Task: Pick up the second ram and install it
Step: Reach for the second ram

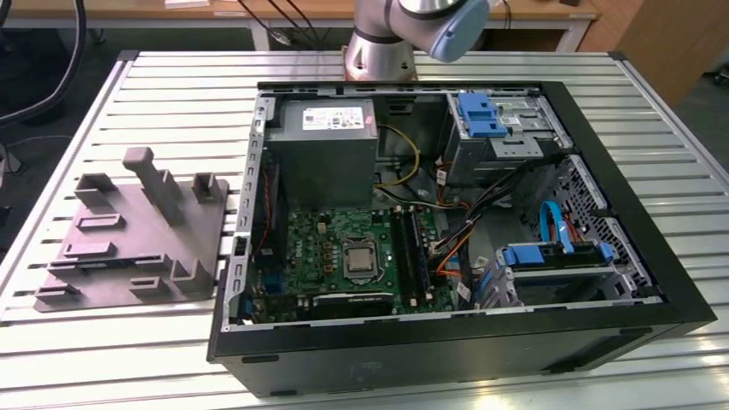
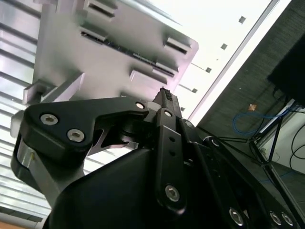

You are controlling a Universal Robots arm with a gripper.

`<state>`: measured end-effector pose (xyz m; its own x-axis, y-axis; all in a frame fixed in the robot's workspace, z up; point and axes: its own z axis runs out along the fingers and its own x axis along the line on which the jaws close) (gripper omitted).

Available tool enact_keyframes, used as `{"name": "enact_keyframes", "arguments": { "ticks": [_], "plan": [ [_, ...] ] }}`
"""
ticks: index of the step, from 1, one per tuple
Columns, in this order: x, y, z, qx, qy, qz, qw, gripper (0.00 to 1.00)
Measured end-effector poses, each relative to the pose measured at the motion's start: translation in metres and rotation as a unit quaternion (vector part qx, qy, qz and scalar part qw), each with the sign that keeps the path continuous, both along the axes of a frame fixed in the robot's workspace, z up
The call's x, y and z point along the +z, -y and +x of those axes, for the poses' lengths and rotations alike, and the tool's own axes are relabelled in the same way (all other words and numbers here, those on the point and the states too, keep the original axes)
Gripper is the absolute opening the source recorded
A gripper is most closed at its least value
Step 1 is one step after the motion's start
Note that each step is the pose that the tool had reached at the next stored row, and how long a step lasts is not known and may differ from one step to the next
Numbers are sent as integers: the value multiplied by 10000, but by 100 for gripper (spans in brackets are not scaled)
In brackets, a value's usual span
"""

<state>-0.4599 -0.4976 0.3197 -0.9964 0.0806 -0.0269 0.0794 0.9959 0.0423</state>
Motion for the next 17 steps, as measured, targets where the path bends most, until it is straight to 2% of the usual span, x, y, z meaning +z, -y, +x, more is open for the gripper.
{"name": "enact_keyframes", "arguments": {
  "ticks": [12,13,17],
  "plan": [
    [-118,267,48,0,0,0,10000,11],
    [-132,279,67,0,-1,0,10000,11],
    [-201,271,193,0,-6,-4,10000,11]
  ]
}}
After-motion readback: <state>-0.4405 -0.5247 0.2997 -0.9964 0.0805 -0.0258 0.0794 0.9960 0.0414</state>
